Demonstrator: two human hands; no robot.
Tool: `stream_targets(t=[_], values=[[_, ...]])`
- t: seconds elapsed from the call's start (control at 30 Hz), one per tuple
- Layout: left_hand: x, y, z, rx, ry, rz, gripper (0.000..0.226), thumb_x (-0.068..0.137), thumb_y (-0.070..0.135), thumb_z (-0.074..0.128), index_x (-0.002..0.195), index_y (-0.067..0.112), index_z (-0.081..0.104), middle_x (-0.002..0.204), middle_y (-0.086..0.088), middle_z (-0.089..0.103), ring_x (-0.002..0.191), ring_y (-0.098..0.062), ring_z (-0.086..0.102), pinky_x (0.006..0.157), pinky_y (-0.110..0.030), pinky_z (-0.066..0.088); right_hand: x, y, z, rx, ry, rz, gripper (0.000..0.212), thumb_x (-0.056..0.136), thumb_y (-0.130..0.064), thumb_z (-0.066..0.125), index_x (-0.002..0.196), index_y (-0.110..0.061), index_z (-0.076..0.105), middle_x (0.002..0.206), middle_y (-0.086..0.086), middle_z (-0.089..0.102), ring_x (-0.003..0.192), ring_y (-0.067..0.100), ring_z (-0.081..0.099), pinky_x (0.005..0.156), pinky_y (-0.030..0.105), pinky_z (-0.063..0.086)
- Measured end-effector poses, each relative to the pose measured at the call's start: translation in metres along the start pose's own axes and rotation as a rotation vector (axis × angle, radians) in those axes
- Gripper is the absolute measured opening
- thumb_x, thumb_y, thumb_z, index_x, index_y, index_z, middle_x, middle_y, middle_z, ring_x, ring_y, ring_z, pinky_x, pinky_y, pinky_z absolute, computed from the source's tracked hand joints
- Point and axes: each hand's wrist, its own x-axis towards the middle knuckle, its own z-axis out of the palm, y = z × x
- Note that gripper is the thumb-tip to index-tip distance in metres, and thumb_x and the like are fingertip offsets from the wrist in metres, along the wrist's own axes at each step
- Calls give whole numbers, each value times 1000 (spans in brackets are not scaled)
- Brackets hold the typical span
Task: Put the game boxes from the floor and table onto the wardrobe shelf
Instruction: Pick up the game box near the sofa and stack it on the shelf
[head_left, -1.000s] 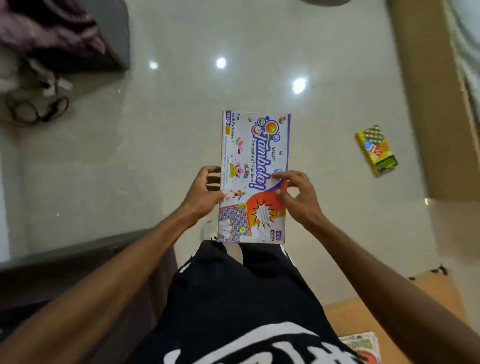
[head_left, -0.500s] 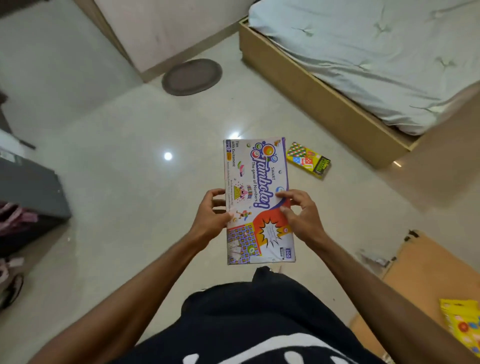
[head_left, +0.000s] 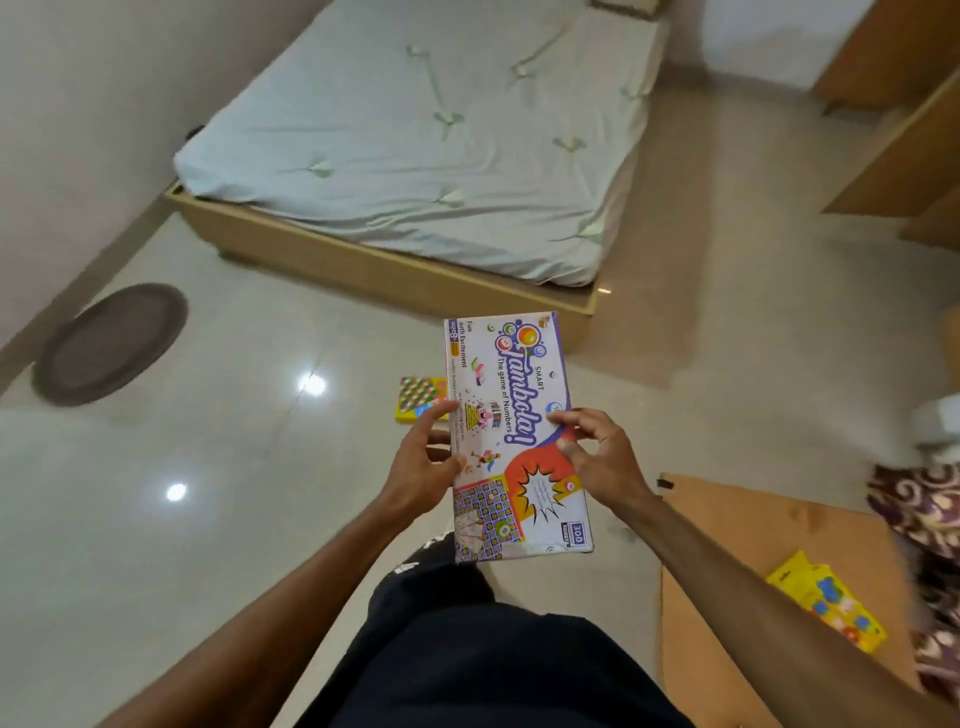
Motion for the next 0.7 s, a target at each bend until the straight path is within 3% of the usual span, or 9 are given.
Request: stream_targets(t=[0.17,0.27,0.43,0.57,0.7], values=[[113,73,39,27,-148,18,61,87,-3,62,133,35,47,112,-5,59,100,-20,66,68,-40,63,81,-7,-59,61,152,78,32,88,-1,61,113,-20,70,119,0,59,99,10,63,76,18,57],[179,112,71,61,-225,25,63,84,-7,63,130,35,51,107,-9,64,95,-22,69,64,-36,62,123,-6,-97,107,248,116,31,90,-4,61,113,-22,70,118,-3,59,105,14,63,78,25,60],[293,179,157,99,-369,1,68,81,-10,65,126,40,54,104,-11,70,95,-26,72,71,-48,62,207,17,-187,137,408,165,31,90,-3,61,111,-24,70,119,-3,60,106,14,64,81,26,59],[380,233,241,85,-432,-6,64,82,-14,64,131,26,54,101,-11,72,91,-21,73,64,-37,62,283,48,-267,113,465,170,32,89,-2,61,113,-21,70,119,-2,61,108,16,63,89,36,57],[447,293,310,75,-437,-21,56,82,-12,65,121,27,58,87,4,77,83,-13,75,63,-34,62,359,58,-351,88,458,187,33,89,-3,61,115,-21,69,120,-2,61,107,14,62,90,36,57]])
